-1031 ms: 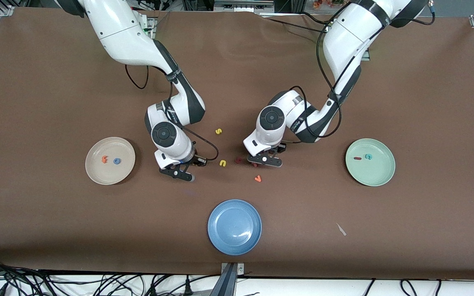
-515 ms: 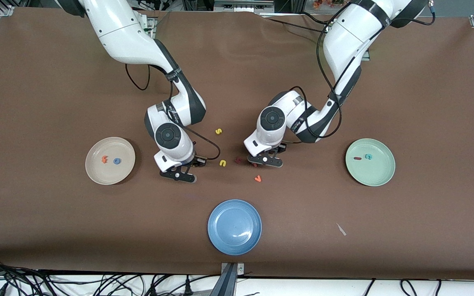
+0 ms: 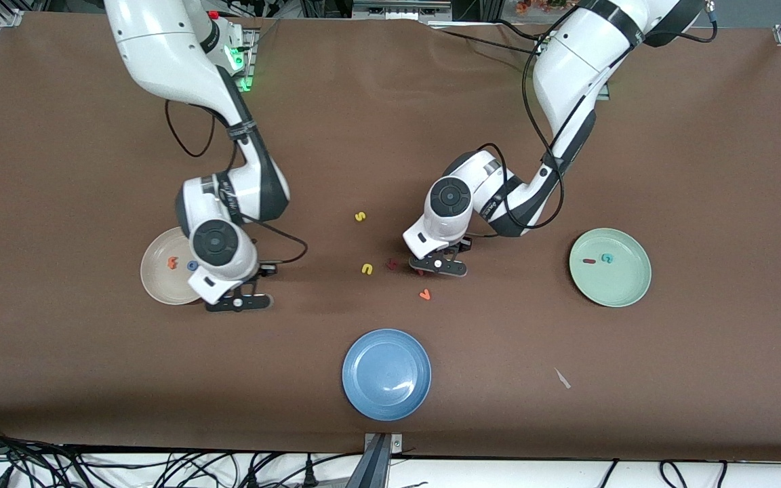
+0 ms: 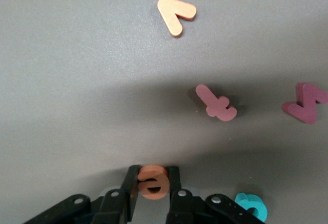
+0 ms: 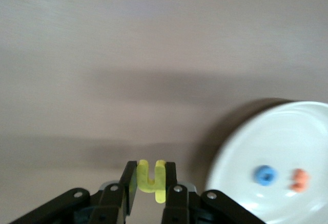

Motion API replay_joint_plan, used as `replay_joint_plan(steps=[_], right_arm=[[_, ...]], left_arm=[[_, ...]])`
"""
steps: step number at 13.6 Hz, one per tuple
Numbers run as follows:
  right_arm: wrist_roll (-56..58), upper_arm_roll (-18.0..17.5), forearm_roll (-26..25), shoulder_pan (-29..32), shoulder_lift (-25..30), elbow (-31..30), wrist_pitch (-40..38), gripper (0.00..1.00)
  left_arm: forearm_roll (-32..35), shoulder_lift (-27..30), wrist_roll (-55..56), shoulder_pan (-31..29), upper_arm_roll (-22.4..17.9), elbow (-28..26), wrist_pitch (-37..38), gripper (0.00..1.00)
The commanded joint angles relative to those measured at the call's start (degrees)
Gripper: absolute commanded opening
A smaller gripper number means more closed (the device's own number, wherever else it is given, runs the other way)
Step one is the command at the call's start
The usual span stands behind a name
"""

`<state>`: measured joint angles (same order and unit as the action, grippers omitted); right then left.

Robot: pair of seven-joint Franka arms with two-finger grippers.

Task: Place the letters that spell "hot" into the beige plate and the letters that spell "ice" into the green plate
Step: 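Drop the 4 on the cream plate while the left gripper drops e on green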

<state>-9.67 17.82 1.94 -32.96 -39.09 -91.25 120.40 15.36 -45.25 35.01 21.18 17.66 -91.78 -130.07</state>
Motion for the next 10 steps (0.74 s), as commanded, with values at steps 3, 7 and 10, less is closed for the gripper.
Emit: replay_joint_plan(steps=[3, 7, 10], right_arm=[[10.87, 5.37, -0.45, -0.09, 7.97, -11.3, 2.2, 0.06], [19.93, 8.01, 4.72, 0.35, 11.14, -21.24, 13.26, 0.08], [20.92, 8.02, 10.79, 0.61, 11.06, -21.08, 12.59, 1.0]], left_arm=[[2.04, 2.88, 0.68, -1.31, 0.27, 0.64, 5.42, 0.0], [2.04, 5.52, -6.32, -4.29, 0.27, 0.64, 10.79, 0.0], [2.04, 7.54, -15.81, -8.33, 0.27, 0.64, 15.09, 0.0]])
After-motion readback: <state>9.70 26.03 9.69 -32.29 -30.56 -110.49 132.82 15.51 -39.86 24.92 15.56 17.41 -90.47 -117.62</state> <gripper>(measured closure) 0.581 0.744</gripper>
